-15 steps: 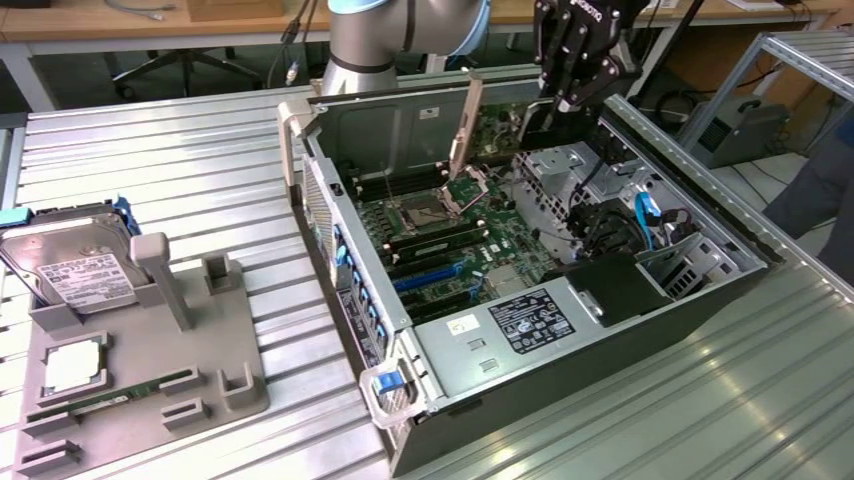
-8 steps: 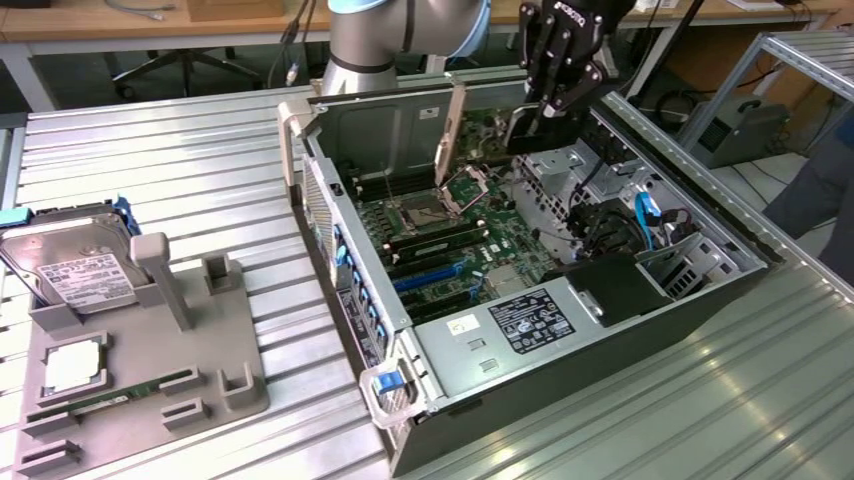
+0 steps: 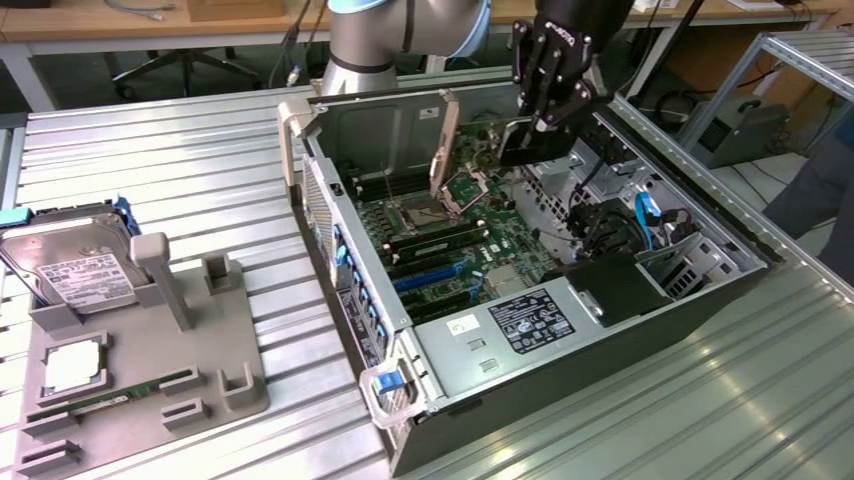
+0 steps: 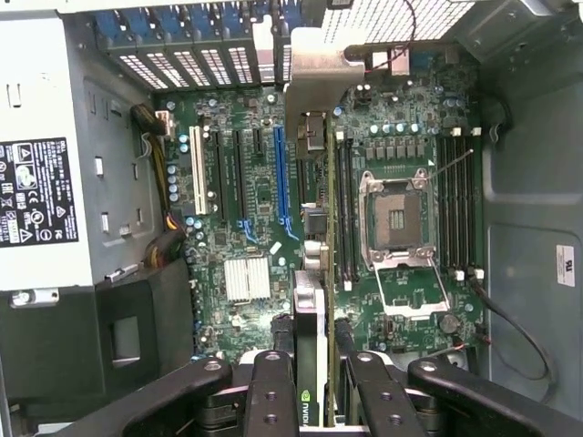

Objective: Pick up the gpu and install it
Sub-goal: 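Insert the gpu into the slot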

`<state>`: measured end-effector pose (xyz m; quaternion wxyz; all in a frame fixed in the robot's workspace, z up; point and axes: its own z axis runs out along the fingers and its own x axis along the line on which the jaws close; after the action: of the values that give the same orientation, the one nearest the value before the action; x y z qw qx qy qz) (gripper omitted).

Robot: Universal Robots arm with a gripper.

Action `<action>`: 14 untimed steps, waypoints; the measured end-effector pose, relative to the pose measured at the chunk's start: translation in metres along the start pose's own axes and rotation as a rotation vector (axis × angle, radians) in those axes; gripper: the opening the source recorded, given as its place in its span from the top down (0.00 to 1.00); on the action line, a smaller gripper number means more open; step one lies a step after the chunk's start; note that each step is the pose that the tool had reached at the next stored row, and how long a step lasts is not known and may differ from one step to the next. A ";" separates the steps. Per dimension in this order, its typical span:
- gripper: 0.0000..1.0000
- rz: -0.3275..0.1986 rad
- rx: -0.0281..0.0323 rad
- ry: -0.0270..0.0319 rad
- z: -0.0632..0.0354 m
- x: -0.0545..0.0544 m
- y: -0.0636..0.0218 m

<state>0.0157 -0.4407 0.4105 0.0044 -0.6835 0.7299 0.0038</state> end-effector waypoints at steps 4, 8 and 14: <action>0.73 0.000 -0.0001 0.0000 0.0065 0.000 0.0007; 0.73 0.000 -0.0003 0.0001 0.0111 0.000 0.0012; 0.73 0.000 -0.0002 0.0001 0.0141 0.000 0.0036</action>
<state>0.0121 -0.4407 0.3963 0.0043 -0.6835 0.7299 0.0039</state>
